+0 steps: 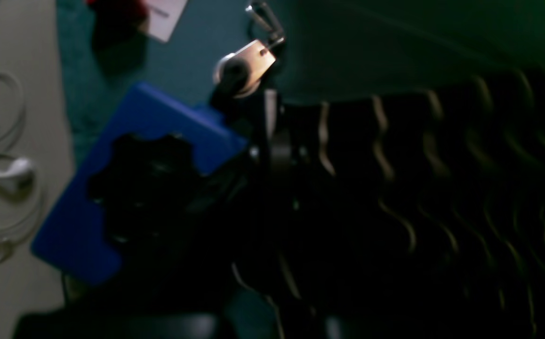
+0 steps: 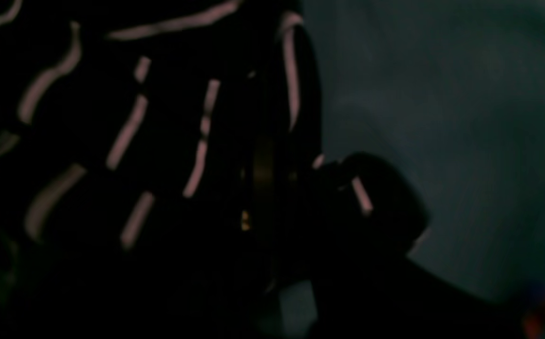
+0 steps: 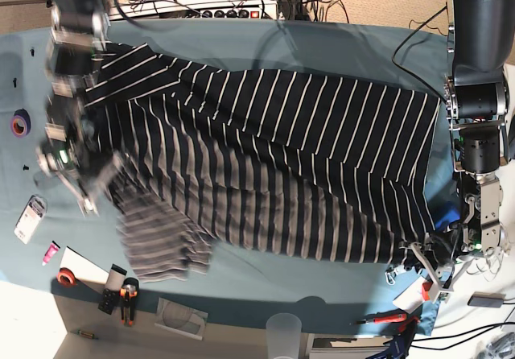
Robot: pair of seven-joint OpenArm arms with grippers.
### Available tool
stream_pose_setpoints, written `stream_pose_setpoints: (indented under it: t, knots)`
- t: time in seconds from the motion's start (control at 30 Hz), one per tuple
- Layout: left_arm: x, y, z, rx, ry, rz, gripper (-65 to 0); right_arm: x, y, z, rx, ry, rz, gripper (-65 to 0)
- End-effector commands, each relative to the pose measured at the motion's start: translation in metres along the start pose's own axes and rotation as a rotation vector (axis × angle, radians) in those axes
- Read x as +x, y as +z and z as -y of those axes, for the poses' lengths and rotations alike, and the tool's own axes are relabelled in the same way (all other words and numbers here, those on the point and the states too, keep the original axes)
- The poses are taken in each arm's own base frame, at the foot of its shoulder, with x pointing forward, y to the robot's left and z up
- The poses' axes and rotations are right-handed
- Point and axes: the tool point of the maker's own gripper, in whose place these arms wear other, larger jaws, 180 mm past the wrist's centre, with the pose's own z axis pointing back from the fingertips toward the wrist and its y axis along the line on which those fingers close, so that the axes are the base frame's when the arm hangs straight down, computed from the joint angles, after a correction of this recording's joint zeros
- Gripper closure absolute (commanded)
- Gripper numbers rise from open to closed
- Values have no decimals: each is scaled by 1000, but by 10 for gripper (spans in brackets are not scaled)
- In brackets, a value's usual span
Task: Layout the t-shirt on the table in an organized manner, then fold the t-shirt properly
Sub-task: 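Pull the hem with the right gripper to straighten the shirt body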
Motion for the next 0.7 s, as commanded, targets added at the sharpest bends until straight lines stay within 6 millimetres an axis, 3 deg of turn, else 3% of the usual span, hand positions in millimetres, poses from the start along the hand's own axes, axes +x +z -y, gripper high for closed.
stream_pose_setpoints:
  t: [0.0, 0.1, 0.23, 0.5, 0.6, 0.67]
  knots:
    - [32, 12, -11, 27, -9, 77, 0, 8, 18, 23, -72, 28, 23, 0]
    - [33, 12, -11, 27, -9, 81, 0, 8, 45, 29, -132, 93, 66, 0]
    - [33, 12, -11, 27, -9, 81, 0, 8, 69, 14, -93, 132, 119, 0]
    - [33, 12, -11, 27, -9, 80, 0, -2, 70, 19, -138, 137, 74, 0]
    - [33, 12, -11, 27, -9, 80, 0, -8, 69, 21, -145, 137, 43, -136]
    - [33, 12, -11, 27, -9, 80, 0, -11, 70, 22, -149, 127, 21, -171]
